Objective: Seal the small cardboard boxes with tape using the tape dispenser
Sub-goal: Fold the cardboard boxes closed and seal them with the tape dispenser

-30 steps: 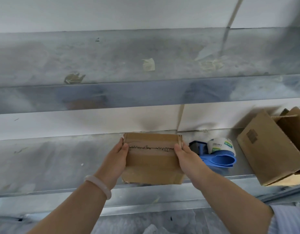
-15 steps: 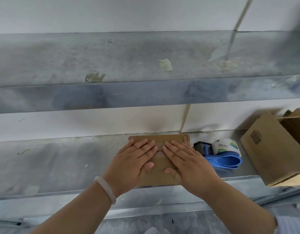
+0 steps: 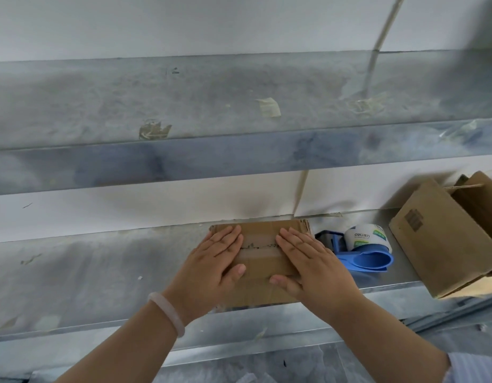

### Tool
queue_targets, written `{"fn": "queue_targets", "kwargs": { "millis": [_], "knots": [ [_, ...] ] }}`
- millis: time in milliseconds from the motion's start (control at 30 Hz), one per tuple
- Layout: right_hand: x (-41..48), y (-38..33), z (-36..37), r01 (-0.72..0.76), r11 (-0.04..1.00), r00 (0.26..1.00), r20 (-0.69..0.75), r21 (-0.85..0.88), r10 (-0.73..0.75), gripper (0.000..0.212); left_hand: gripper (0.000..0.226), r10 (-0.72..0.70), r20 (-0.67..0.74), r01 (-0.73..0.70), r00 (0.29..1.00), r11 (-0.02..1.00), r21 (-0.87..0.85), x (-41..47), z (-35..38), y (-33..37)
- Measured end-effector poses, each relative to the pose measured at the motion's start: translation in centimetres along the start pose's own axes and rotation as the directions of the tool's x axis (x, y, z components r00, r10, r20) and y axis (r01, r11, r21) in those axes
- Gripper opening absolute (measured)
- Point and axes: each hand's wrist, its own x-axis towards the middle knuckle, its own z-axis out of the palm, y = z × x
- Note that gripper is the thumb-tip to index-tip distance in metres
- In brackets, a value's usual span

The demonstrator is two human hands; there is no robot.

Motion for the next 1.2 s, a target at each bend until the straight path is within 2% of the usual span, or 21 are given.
{"fn": "queue_targets", "kwargs": {
  "millis": [100,233,367,433,533,600,667,700,767,800,900,967,1033,1100,1200],
  "knots": [
    [-0.5,-0.1,0.4,-0.068,0.987,0.992,-0.092,0.148,0.082,0.093,0.059,0.027,-0.021,-0.031,0.999,0.976,-0.217,-1.2,0.0,-1.8],
    [-0.5,-0.2,-0.1,-0.196,0.937,0.979,0.010,0.291,0.201,0.106,0.057,-0.132,-0.115,0.072,0.985,0.904,-0.421,-1.6,1.4,-0.5],
    [-0.7,-0.7,-0.6,-0.270,0.859,0.962,0.083,0.436,0.260,0.091,0.059,-0.303,-0.037,0.212,0.952,0.747,-0.630,-1.6,1.8,1.3],
    [-0.4,-1.2,-0.9,-0.309,0.883,0.951,0.111,0.353,0.289,0.081,0.060,-0.354,0.024,0.267,0.935,0.655,-0.707,-1.5,1.6,1.8],
    [0.1,-1.8,-1.0,-0.292,0.946,0.955,0.094,0.139,0.281,0.089,0.057,-0.403,0.030,0.315,0.915,0.663,-0.679,-1.3,1.3,1.8],
    [0.1,-1.6,-1.0,-0.259,0.961,0.966,0.015,0.097,0.259,0.096,0.057,-0.415,-0.016,0.341,0.910,0.768,-0.542,-1.2,0.7,1.7],
    [-0.3,-1.3,-0.8,-0.130,0.989,0.985,-0.101,0.075,0.137,0.083,0.055,-0.245,-0.126,0.214,0.961,0.952,-0.220,-1.1,0.2,1.5],
    [-0.4,-1.2,-0.7,-0.046,0.996,0.993,-0.103,0.072,0.053,0.071,0.053,-0.107,-0.143,0.100,0.984,0.993,-0.058,-0.9,0.0,1.3],
    [-0.3,-1.1,-0.4,0.089,0.996,0.996,-0.028,0.005,-0.089,0.059,0.051,0.080,-0.067,-0.073,0.994,0.992,0.103,-0.4,-0.1,1.0],
    [-0.3,-1.0,-0.4,0.106,0.994,0.994,0.008,-0.022,-0.106,0.061,0.052,0.102,-0.023,-0.098,0.995,0.987,0.124,-0.2,-0.1,0.8],
    [0.1,-0.7,-1.0,0.012,1.000,1.000,-0.004,-0.011,-0.012,0.085,0.062,0.031,0.004,-0.031,1.000,0.996,0.086,0.1,-0.1,0.4],
    [0.0,-0.5,-1.0,-0.085,0.995,0.996,0.025,0.048,0.084,0.098,0.073,-0.085,-0.002,0.085,0.996,0.996,0.009,-0.1,0.2,0.5],
    [-0.3,-0.7,-0.9,-0.192,0.968,0.981,0.074,0.162,0.182,0.102,0.080,-0.200,0.020,0.201,0.980,0.976,-0.080,-0.3,0.4,0.9],
    [-0.4,-1.1,-0.8,-0.266,0.922,0.964,0.096,0.282,0.249,0.104,0.085,-0.293,0.071,0.301,0.953,0.928,-0.220,-0.3,0.4,1.3],
    [-0.2,-0.7,-0.9,-0.312,0.873,0.949,0.161,0.376,0.270,0.100,0.086,-0.369,0.154,0.396,0.917,0.790,-0.468,0.0,0.6,0.9]
  ]
}}
